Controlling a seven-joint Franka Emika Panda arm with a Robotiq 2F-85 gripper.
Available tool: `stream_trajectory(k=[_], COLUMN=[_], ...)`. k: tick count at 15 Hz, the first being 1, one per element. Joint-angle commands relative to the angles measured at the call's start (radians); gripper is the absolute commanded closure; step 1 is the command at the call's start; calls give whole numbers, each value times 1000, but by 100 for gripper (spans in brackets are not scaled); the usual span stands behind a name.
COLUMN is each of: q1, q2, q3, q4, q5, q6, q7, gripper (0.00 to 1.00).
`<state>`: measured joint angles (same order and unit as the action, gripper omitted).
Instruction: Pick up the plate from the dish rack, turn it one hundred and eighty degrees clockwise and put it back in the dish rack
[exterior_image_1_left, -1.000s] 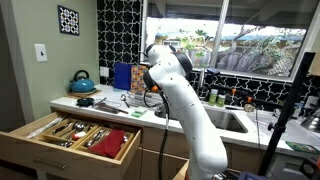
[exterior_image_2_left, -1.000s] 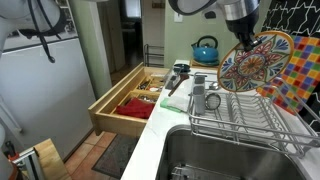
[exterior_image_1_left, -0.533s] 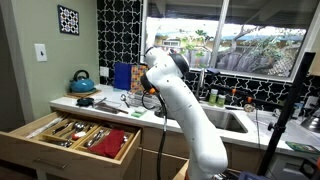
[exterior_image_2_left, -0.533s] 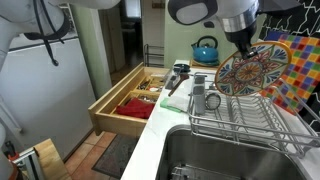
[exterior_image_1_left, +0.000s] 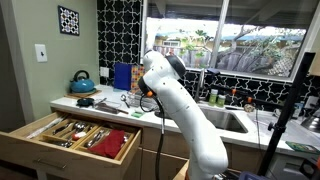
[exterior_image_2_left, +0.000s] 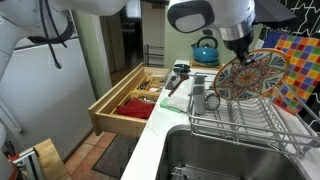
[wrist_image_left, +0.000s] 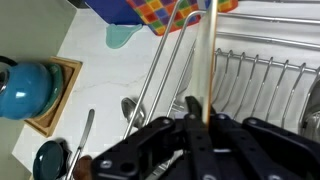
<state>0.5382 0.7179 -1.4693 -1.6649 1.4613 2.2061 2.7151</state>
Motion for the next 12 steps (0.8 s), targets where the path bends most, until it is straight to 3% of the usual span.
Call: stream_trajectory(k=[1, 3, 5, 7, 9, 12], q1=[21, 24, 26, 26, 27, 30], q2=[40, 59, 68, 77, 80, 81], q3=[-36, -40, -44, -50, -60, -72], q4=[-20, -24, -21, -19, -19, -17], q5=[23, 21, 20, 22, 24, 23], q6=[-12, -7, -10, -12, -19, -22], q7=[19, 26, 27, 27, 27, 27], gripper=[95, 93, 81, 56, 49, 27])
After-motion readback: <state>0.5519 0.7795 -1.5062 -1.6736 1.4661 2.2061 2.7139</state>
